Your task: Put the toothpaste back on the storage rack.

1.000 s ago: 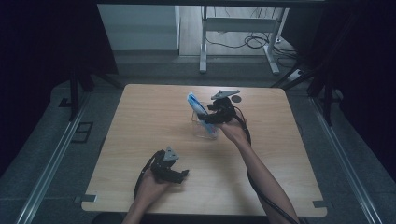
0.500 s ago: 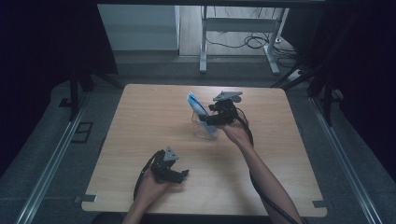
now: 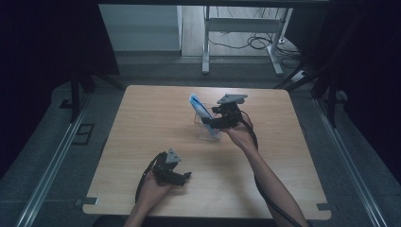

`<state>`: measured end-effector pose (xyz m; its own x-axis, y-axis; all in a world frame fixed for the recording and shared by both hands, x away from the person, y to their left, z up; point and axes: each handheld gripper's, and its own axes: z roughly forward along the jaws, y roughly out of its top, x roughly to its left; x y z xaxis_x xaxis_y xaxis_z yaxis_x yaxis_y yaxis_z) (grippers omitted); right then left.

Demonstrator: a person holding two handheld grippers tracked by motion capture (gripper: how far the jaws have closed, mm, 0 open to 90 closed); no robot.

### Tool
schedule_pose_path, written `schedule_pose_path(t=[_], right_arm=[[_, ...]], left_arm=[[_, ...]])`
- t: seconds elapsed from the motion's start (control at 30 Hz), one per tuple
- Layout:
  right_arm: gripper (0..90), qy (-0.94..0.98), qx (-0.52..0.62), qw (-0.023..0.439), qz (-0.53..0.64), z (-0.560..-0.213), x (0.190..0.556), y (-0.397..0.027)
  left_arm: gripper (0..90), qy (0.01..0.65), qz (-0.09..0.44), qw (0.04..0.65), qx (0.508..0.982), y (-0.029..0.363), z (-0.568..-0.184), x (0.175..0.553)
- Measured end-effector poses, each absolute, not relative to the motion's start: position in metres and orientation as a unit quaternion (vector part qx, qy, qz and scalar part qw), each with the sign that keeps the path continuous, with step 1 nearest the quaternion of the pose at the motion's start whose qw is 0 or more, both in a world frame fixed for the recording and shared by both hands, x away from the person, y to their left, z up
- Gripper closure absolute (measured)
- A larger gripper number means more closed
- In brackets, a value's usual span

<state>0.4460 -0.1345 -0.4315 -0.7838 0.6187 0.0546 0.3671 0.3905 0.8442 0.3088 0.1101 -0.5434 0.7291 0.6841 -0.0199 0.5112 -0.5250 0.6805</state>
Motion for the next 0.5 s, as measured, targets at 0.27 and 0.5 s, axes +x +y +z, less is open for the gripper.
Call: schedule_pose_path(t=[0.27,0.5], right_arm=[[33.0,0.825,0.287,0.14,0.467,-0.425,0.439,-0.132],[32.9,0.826,0.273,0.14,0.473,-0.418,0.43,-0.134]], left_arm=[[11.9,0.345,0.127,0.343,0.865,0.11,-0.543,0.309],[11.9,0.344,0.127,0.343,0.865,0.11,-0.543,0.309]])
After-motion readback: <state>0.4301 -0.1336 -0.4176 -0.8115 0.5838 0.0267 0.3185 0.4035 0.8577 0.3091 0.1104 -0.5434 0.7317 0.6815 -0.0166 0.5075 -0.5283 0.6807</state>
